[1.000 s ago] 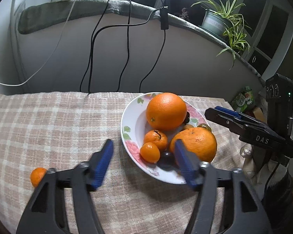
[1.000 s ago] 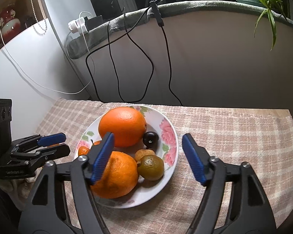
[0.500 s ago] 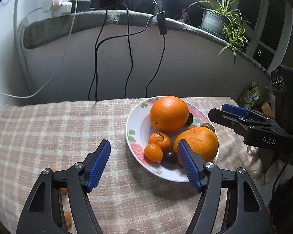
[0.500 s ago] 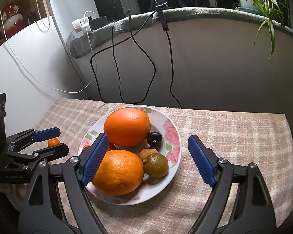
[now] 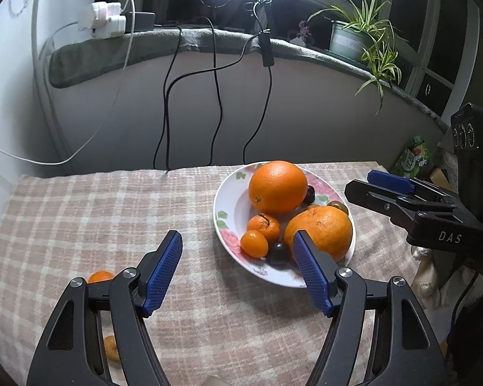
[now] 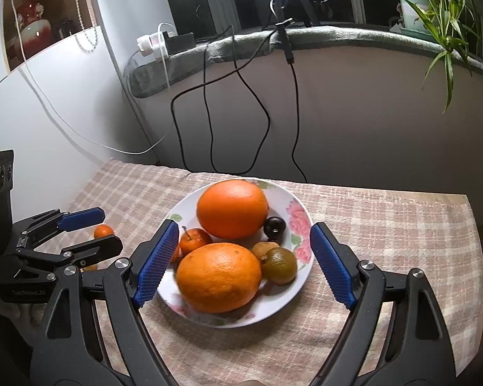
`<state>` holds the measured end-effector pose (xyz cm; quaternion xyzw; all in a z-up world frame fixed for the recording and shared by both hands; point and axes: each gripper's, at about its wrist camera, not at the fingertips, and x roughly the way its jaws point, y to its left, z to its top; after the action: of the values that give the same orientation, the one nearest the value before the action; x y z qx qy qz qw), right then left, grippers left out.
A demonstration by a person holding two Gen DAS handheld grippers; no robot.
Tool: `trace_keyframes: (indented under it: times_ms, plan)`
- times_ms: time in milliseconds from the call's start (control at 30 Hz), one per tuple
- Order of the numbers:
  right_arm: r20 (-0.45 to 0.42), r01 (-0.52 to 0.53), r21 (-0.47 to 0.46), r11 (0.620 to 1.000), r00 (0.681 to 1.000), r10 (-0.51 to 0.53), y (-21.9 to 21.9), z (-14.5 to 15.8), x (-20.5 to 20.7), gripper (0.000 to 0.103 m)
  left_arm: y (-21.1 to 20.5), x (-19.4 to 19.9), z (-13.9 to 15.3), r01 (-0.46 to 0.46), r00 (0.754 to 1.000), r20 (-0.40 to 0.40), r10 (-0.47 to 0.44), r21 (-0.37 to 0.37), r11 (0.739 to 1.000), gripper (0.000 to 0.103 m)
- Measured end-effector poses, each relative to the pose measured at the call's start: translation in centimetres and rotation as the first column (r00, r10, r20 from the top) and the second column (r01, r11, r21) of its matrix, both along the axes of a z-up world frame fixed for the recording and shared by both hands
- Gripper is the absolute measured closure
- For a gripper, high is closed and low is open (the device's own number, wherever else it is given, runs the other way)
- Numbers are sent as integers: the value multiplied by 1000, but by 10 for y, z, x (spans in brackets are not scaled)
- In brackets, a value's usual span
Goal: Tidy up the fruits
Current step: 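Pull both tools back from the plate toward the remaining loose fruit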
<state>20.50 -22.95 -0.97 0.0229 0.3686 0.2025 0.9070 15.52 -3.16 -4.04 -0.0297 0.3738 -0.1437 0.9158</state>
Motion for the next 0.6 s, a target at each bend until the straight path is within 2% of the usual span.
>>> trace_keyframes:
  times_ms: [367, 600]
  plan:
    - [25, -58, -12, 998, 998, 58, 27, 8, -19, 17, 25, -16, 3, -39, 999, 19, 39, -13, 999, 32]
    - [31, -117, -23, 993, 993, 117, 51, 9, -28, 17, 56, -23, -4, -95, 996, -5, 94, -30, 995, 32]
